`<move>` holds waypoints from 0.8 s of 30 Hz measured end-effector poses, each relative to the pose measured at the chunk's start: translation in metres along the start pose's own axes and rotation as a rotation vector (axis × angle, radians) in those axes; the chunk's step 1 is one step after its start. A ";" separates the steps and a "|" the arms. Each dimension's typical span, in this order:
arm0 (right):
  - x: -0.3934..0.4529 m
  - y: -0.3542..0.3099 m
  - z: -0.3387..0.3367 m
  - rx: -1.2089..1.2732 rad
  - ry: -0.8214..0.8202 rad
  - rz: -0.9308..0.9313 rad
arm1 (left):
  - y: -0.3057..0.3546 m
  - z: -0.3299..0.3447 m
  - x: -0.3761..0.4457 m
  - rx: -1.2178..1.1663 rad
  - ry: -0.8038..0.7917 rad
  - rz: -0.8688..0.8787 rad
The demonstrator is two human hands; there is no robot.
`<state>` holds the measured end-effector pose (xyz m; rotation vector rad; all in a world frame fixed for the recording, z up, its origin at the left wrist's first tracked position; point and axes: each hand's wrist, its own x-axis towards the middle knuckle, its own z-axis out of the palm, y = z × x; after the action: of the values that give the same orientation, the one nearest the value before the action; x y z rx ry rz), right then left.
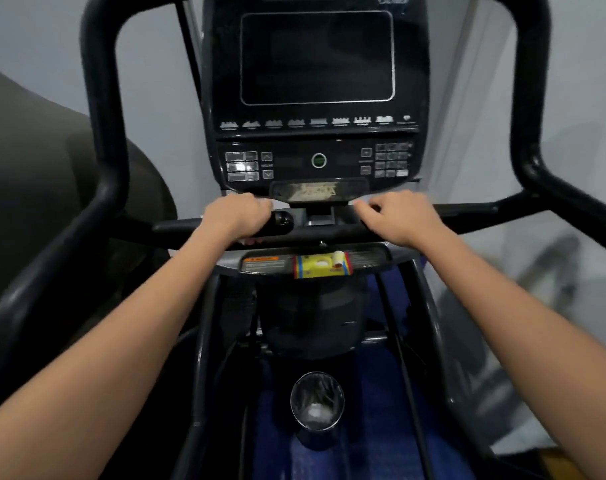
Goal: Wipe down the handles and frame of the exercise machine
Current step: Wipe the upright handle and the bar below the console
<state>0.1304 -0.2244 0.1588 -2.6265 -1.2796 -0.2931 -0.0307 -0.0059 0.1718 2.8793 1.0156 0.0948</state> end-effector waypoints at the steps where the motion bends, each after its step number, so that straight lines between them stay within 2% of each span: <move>1: -0.001 -0.001 -0.001 0.006 -0.014 0.005 | 0.011 0.008 -0.004 0.013 0.074 0.050; 4: -0.004 -0.003 -0.003 0.041 -0.024 0.040 | 0.039 0.033 -0.031 -0.011 0.441 0.291; 6: -0.006 -0.002 -0.003 0.068 -0.020 0.051 | 0.031 0.045 -0.042 -0.046 0.604 0.430; 8: -0.007 -0.001 -0.002 0.079 -0.017 0.040 | 0.001 0.053 -0.042 -0.050 0.643 0.511; 10: -0.007 -0.001 -0.001 0.077 -0.014 0.033 | -0.027 0.046 -0.048 -0.048 0.639 0.429; 12: -0.005 -0.002 -0.001 0.064 -0.005 0.040 | -0.041 0.031 -0.048 -0.041 0.537 0.231; 15: 0.001 -0.003 -0.002 0.023 -0.006 0.050 | -0.030 -0.004 -0.013 -0.031 0.053 -0.098; 16: 0.002 -0.004 -0.002 0.014 -0.006 0.049 | -0.020 -0.013 -0.008 -0.060 -0.072 -0.140; 17: 0.004 -0.003 -0.001 0.010 -0.006 0.052 | -0.007 -0.014 -0.006 -0.087 -0.119 -0.147; 18: 0.005 -0.002 0.000 0.006 -0.005 0.058 | 0.004 -0.009 -0.007 -0.083 -0.077 -0.106; 19: 0.006 -0.001 0.000 0.002 -0.005 0.067 | 0.012 0.005 -0.012 -0.056 0.066 -0.025; 21: 0.006 0.001 0.002 -0.010 -0.003 0.077 | 0.011 0.033 -0.035 -0.122 0.459 0.170; 22: 0.006 0.001 0.004 -0.018 -0.002 0.075 | 0.002 0.044 -0.044 -0.161 0.600 0.270; 24: 0.005 0.002 0.006 -0.029 0.009 0.074 | -0.029 0.055 -0.050 -0.141 0.713 0.374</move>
<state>0.1354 -0.2197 0.1542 -2.6865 -1.1803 -0.3124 -0.0825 -0.0182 0.1132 2.8920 0.4655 1.2240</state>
